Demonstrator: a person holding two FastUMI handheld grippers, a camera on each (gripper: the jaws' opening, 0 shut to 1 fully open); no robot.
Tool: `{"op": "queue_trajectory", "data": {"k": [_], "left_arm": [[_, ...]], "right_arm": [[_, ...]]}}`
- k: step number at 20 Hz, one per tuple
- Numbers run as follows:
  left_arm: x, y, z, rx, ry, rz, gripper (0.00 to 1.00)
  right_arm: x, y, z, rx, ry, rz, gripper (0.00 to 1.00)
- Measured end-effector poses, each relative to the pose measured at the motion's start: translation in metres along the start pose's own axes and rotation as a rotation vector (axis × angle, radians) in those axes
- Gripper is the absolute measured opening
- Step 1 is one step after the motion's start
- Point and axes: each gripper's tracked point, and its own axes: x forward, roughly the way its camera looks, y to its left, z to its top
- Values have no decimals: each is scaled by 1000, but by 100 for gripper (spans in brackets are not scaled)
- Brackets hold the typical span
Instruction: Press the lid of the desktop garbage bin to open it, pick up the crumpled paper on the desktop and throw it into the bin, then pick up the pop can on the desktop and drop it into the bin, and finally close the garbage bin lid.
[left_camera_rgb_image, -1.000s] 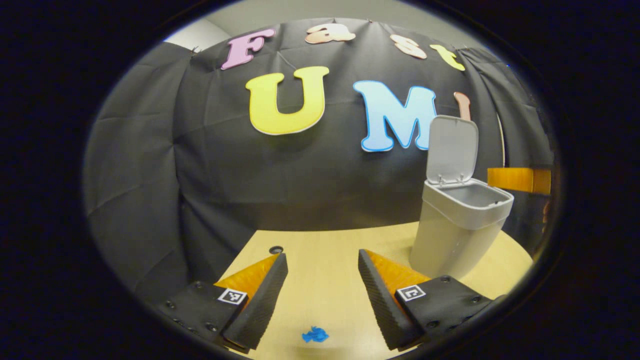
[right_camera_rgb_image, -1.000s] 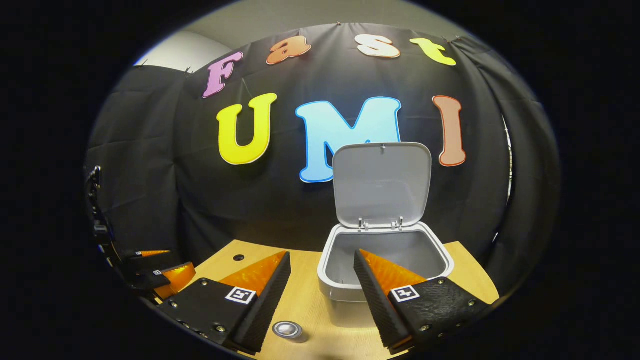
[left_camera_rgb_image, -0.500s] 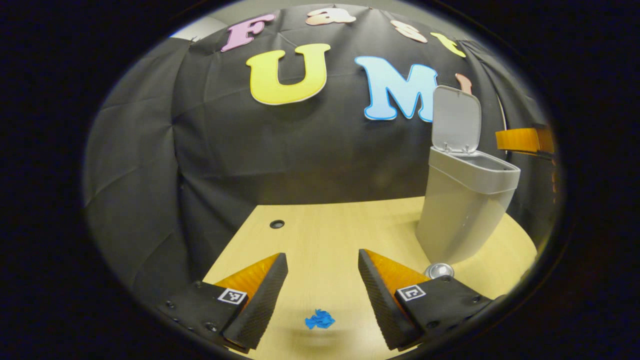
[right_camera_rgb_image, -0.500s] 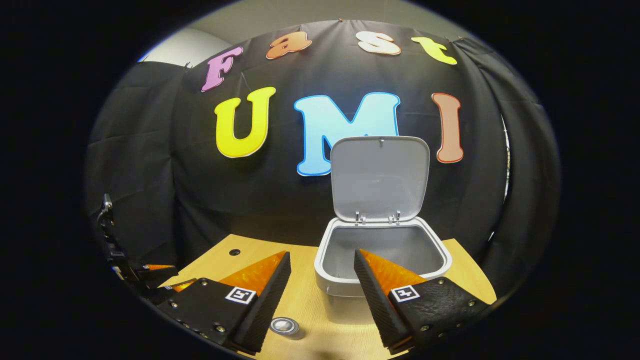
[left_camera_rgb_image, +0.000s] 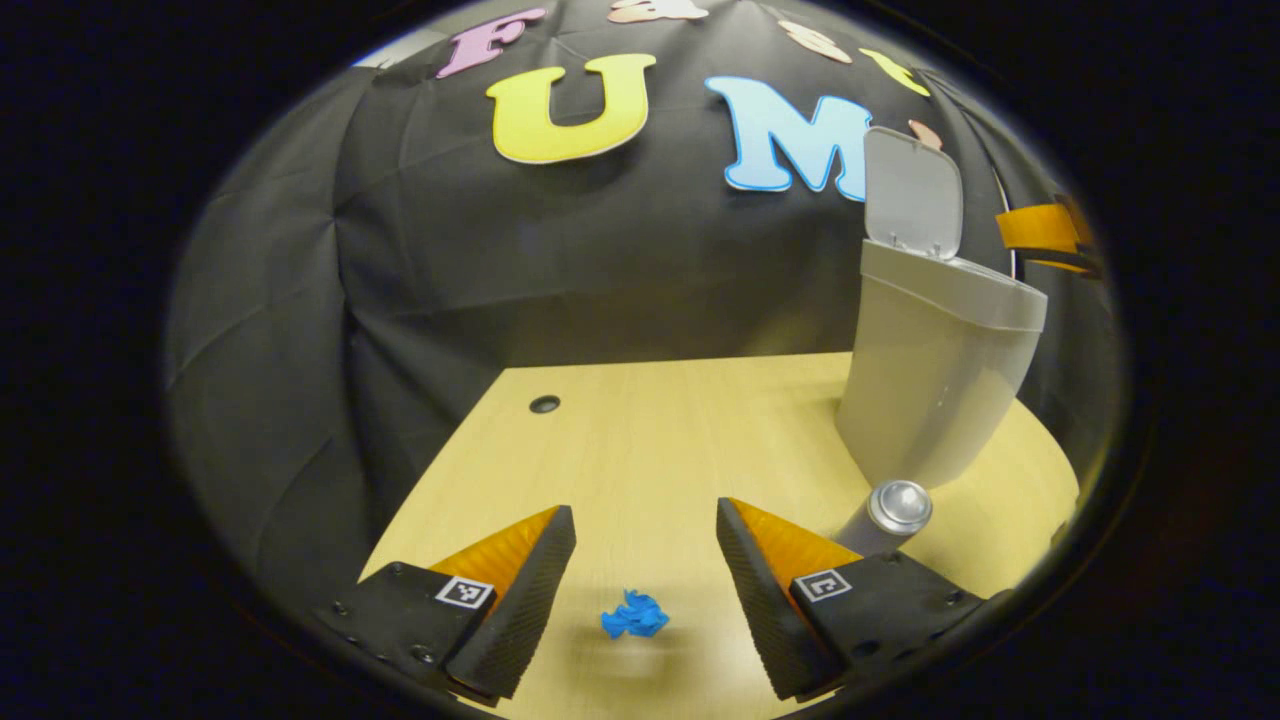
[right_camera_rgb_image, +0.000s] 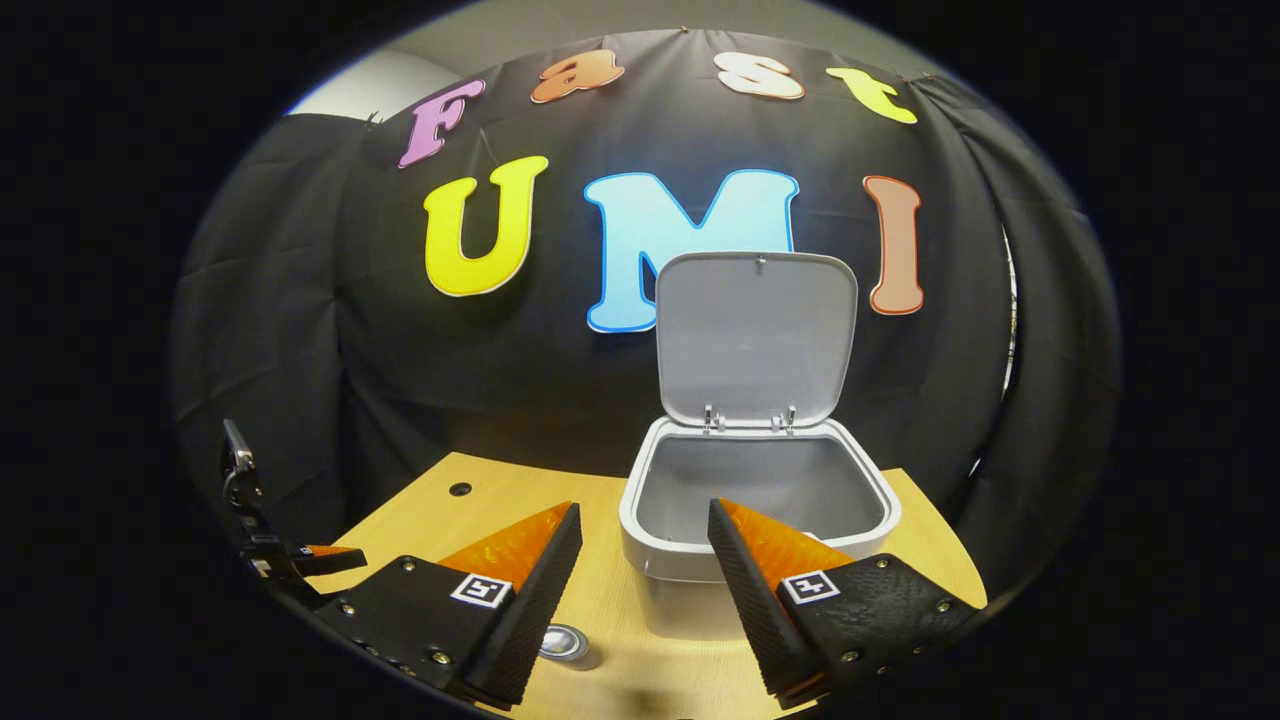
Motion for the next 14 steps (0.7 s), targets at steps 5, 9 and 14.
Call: {"op": "queue_trajectory", "data": {"k": [5, 9, 14], "left_arm": [[21, -1, -34, -10, 68, -2, 96], [35, 2, -58, -42, 115, 8, 94], [43, 14, -84, -90, 161, 44, 94]], "right_arm": [[0, -4, -10, -9, 32, -10, 83], [3, -11, -15, -10, 54, -23, 83], [7, -12, -20, -5, 73, -28, 83]]}}
